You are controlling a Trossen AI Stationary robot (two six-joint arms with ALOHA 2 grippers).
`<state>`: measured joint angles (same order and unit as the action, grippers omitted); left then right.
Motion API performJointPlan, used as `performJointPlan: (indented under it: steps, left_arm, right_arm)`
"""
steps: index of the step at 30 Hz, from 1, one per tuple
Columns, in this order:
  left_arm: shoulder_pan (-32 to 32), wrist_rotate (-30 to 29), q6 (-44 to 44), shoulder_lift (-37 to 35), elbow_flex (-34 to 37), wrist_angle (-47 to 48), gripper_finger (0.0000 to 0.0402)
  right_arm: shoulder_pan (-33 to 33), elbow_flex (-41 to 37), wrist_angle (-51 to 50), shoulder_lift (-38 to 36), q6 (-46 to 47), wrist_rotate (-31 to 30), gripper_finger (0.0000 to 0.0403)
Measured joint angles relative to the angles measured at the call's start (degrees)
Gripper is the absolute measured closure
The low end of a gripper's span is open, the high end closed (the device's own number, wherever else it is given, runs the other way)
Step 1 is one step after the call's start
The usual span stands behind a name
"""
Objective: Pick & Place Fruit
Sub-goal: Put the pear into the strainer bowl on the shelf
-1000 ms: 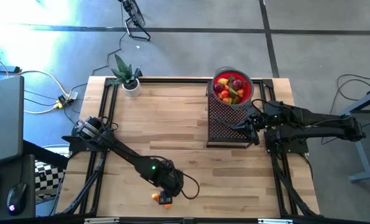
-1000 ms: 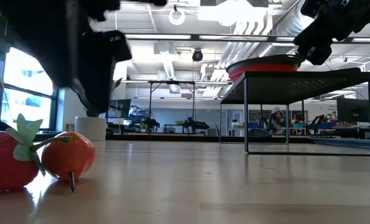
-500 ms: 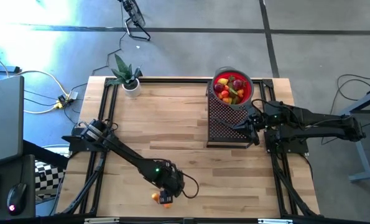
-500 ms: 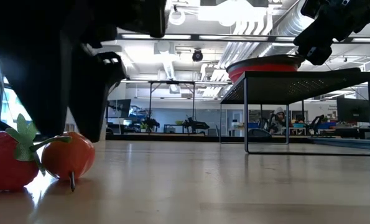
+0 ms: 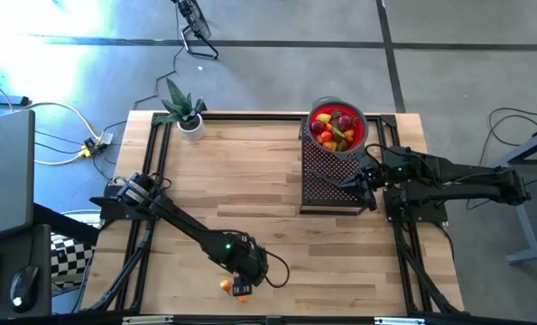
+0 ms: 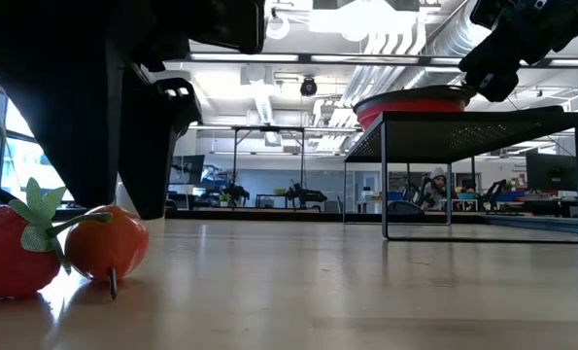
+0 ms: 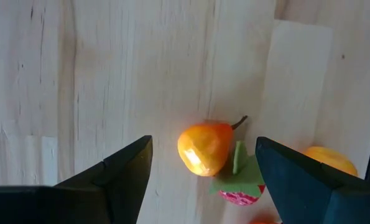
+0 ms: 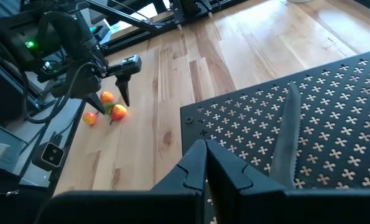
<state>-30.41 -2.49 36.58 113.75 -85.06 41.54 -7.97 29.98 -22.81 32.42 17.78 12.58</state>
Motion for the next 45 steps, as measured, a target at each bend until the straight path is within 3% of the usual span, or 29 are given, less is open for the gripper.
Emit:
performJointPlan:
  steps: [45]
  left_arm:
    - [-0.39,-0.53,-0.54,2.58,0.04,0.57,0.0121]
  right_arm:
    - [-0.01,0.00,-0.37,0.00,-0.04,0.02,0.0398]
